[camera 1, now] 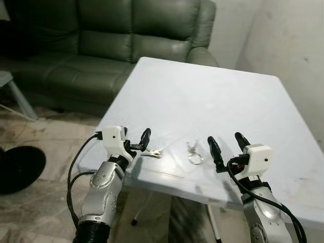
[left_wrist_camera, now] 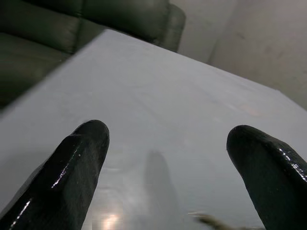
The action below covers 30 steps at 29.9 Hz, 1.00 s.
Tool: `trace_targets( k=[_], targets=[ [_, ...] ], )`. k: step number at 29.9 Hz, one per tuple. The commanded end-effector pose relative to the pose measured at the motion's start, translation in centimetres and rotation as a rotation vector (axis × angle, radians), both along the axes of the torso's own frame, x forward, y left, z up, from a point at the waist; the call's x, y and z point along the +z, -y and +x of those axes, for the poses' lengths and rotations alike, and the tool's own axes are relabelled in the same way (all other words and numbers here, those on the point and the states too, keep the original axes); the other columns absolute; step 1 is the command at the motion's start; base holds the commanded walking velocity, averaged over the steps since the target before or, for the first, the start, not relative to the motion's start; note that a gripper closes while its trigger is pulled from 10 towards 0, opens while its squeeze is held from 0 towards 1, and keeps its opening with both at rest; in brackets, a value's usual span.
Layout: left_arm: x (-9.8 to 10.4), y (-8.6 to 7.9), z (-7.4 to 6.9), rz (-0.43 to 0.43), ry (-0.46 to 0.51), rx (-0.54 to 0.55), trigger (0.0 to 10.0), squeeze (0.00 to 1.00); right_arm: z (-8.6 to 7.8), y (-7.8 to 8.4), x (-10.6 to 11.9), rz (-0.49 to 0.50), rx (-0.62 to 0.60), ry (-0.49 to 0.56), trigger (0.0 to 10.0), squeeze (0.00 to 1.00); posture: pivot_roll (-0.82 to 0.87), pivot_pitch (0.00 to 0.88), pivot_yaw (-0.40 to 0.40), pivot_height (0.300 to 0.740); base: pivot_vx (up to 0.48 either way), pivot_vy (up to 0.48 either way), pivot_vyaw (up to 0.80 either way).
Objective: Hang keys on a hook
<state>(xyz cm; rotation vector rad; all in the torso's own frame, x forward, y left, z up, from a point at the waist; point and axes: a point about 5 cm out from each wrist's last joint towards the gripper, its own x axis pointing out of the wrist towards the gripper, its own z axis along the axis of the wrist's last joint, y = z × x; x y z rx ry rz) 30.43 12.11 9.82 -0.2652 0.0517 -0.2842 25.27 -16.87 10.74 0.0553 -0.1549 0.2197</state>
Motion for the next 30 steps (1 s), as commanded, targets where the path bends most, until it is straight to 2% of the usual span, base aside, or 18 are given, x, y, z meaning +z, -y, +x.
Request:
trace_targets(
  k=[1, 16, 30],
  targets=[
    [0.15, 0.23, -0.03, -0.001, 0.000, -0.011, 10.0, 0.00, -0.15, 0.17, 0.14, -0.004, -0.003, 0.001, 10.0, 0.00, -0.04, 0.000, -0.053, 0.740, 0.000, 0.476, 0.00],
    [0.09, 0.24, -0.07, -0.007, -0.004, -0.003, 10.0, 0.00, -0.14, 0.20, 0.16, -0.005, -0.003, 0.001, 10.0, 0.00, -0.03, 0.000, -0.058, 0.740, 0.000, 0.451, 0.00],
    [0.02, 0.07, -0.22, 0.003, -0.007, 0.011, 10.0, 0.00, -0.18, 0.18, 0.18, -0.006, -0.001, -0.002, 10.0, 0.00, -0.03, 0.000, -0.061, 0.740, 0.000, 0.000, 0.00]
  ],
)
